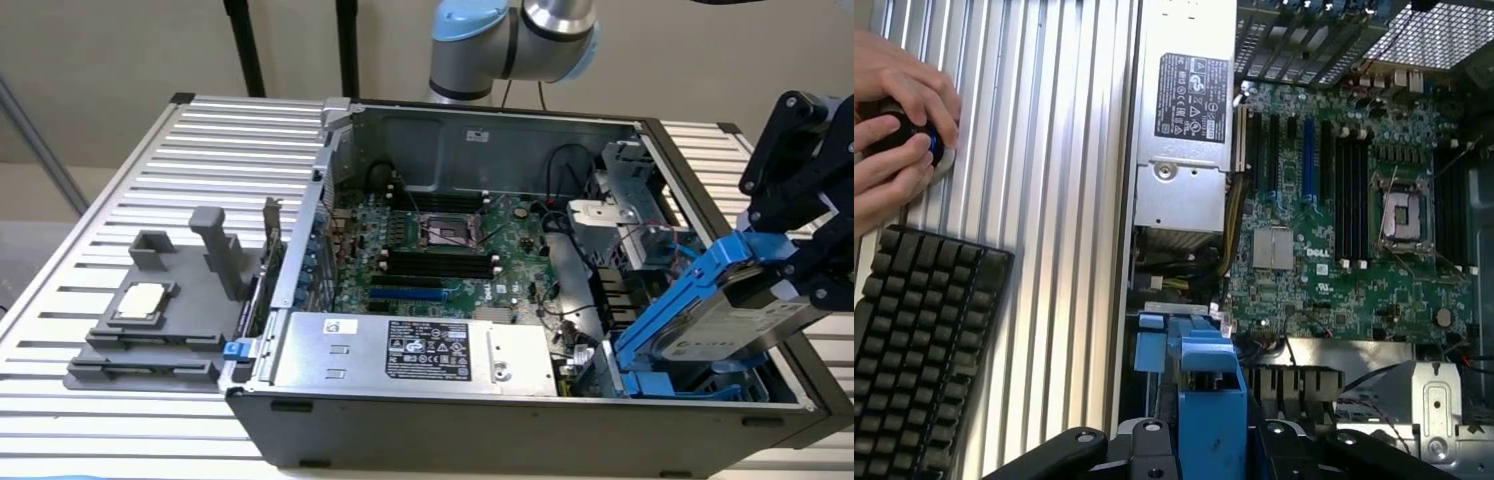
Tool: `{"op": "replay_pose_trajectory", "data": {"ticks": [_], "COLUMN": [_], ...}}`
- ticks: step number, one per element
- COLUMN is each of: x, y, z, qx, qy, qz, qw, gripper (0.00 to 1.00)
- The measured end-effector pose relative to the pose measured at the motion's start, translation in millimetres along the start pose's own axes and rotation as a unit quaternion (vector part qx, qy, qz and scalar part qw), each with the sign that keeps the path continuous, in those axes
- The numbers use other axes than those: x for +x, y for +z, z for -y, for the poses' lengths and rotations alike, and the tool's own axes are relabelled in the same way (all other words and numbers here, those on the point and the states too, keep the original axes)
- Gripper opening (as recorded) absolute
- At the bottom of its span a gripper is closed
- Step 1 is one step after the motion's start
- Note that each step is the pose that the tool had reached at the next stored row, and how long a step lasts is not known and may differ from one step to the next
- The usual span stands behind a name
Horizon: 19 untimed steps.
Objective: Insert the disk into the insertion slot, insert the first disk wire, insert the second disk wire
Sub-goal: 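Insert the disk into the insertion slot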
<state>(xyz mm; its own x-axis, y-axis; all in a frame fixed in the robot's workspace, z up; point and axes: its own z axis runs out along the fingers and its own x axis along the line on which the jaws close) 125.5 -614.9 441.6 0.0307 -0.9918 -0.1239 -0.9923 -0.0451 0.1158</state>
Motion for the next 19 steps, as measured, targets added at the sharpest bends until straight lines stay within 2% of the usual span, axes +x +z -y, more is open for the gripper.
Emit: {"op": "replay_pose_trajectory", "data": {"ticks": [5,10,12,16,19], "x": [-0.4,-1.1,-0.6,-0.2,0.1], "y": [0.7,-5.8,-6.9,-6.4,-5.5], "z": [0.4,-0.3,-0.4,0.0,2.7], "qx": [-0.0007,-0.004,-0.0075,-0.0166,-0.0194], "qy": [-0.003,-0.003,-0.003,-0.001,-0.001], "qz": [-0.0003,-0.0002,0.0,0.0005,0.0006], "qw": [1.0,1.0,1.0,0.9999,0.9998], "gripper": [0.32,0.32,0.32,0.32,0.32]}}
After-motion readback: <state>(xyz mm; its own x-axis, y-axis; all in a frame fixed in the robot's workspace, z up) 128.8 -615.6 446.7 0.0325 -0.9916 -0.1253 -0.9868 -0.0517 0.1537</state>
